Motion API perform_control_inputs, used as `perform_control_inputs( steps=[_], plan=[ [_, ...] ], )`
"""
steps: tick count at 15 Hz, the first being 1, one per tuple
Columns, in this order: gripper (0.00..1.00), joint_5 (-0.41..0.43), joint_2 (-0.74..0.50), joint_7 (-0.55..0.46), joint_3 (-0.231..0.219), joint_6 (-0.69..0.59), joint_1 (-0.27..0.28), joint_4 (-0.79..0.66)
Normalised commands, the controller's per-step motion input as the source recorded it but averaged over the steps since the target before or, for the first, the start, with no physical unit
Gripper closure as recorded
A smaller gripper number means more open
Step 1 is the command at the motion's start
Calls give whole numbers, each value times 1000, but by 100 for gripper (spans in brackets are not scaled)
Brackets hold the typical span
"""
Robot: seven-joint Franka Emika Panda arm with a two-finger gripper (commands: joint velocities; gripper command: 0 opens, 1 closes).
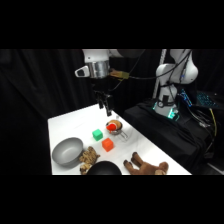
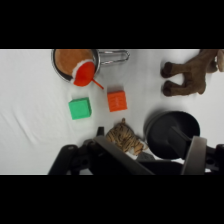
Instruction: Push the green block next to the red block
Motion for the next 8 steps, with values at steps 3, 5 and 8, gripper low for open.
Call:
perform_control_inputs(
  steps=[3, 5, 8],
  plan=[
    [0, 39, 47, -89, 6, 23, -35, 41],
    [0, 22, 167, -257, -45, 45, -95, 169],
    [0, -12, 249, -344, -89, 24, -154, 307]
  ],
)
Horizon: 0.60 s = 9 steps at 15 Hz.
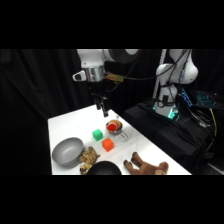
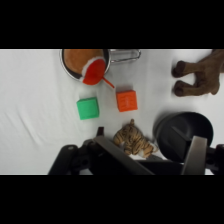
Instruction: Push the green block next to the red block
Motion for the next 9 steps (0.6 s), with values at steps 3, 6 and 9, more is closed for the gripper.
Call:
perform_control_inputs(
  steps=[3, 6, 9],
  plan=[
    [0, -34, 304, -356, -100, -11, -180, 443],
    [0, -37, 319, -281, -68, -43, -157, 494],
    [0, -11, 315, -264, -31, -25, -139, 478]
  ],
)
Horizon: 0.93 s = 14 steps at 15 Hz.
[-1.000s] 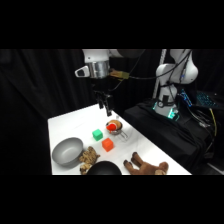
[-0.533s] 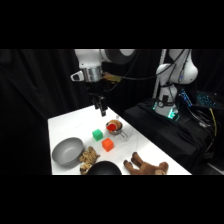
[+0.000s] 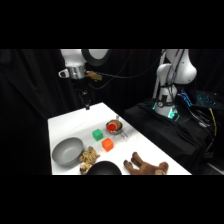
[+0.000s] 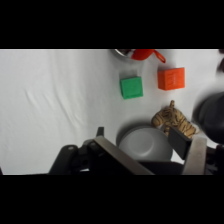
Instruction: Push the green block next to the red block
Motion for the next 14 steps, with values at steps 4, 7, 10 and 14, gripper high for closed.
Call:
perform_control_inputs(
  steps=[4, 7, 10, 14],
  plan=[
    [0, 18, 326, -249, -13, 46, -134, 411],
    [0, 54, 334, -252, 5, 104, -142, 323],
    [0, 65, 310, -237, 29, 125, -135, 259],
    [0, 80, 250, -211, 68, 132, -123, 167]
  ],
)
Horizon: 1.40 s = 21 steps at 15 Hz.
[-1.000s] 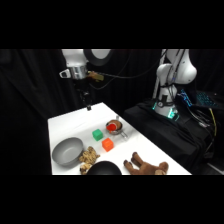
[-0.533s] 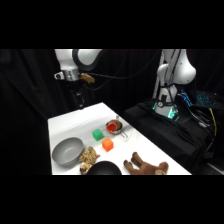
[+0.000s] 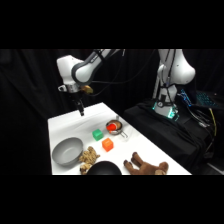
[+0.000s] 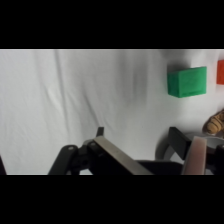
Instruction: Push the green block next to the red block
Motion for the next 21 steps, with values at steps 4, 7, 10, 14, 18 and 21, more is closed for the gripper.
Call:
perform_control_inputs(
  steps=[4, 7, 10, 14, 18, 21],
  plan=[
    [0, 81, 169, -199, 97, 158, -105, 45],
    [0, 92, 96, -212, 113, 176, -111, -36],
    [0, 105, 48, -230, 114, 190, -124, -103],
    [0, 103, -14, -239, 106, 203, -127, -169],
    [0, 114, -93, -204, 108, 199, -98, -204],
    [0, 133, -194, -105, 114, 217, -23, -263]
  ],
)
